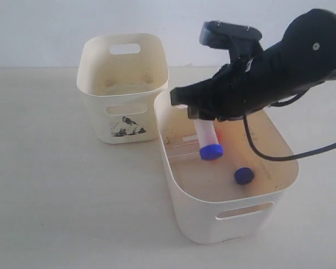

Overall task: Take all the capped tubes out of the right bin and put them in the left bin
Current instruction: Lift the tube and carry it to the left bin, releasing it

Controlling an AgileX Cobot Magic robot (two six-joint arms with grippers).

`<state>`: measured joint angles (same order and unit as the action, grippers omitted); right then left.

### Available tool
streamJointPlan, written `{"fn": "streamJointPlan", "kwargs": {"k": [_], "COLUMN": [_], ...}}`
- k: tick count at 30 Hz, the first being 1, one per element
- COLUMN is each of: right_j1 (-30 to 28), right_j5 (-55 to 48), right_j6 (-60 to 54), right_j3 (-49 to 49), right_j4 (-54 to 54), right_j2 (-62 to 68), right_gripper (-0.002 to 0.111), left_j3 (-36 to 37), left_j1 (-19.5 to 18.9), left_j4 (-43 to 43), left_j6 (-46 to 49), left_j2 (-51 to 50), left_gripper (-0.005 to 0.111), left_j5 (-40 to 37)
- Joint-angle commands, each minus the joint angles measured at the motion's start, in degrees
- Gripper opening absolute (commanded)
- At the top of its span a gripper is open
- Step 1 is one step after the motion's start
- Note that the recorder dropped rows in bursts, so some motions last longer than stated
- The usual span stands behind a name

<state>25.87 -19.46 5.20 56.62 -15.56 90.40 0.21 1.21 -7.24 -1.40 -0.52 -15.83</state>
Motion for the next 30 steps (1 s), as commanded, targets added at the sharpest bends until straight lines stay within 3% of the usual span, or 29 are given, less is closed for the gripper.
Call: {"fn": "streamJointPlan", "kwargs": {"k": [1, 14, 21, 30], "right_j1": [-0.2, 1.8, 4.5, 6.0], "right_j5": [7.4, 41.5, 41.0, 40.7], "right_j6": [-0.2, 5.4, 5.4, 7.3], "right_j3": [-0.1, 1.4, 13.9, 23.1], "right_j4": [2.7, 2.5, 3.2, 3.2], "right_j2": [-4.9, -2.7, 9.3, 20.1], "right_gripper": [0.000, 0.000, 0.000, 0.000], "left_j3": [-0.2, -0.2, -0.2, -0.2], "left_j1": [-0.1, -0.1, -0.1, -0.1], "left_j4": [0.4, 0.4, 0.4, 0.4], "left_j6": [-0.7, -0.7, -0.7, -0.7], "left_j2": [0.1, 0.1, 0.1, 0.1], "left_gripper": [0.004, 0.004, 0.004, 0.004], "left_j5": [0.9, 0.9, 0.9, 0.9]}}
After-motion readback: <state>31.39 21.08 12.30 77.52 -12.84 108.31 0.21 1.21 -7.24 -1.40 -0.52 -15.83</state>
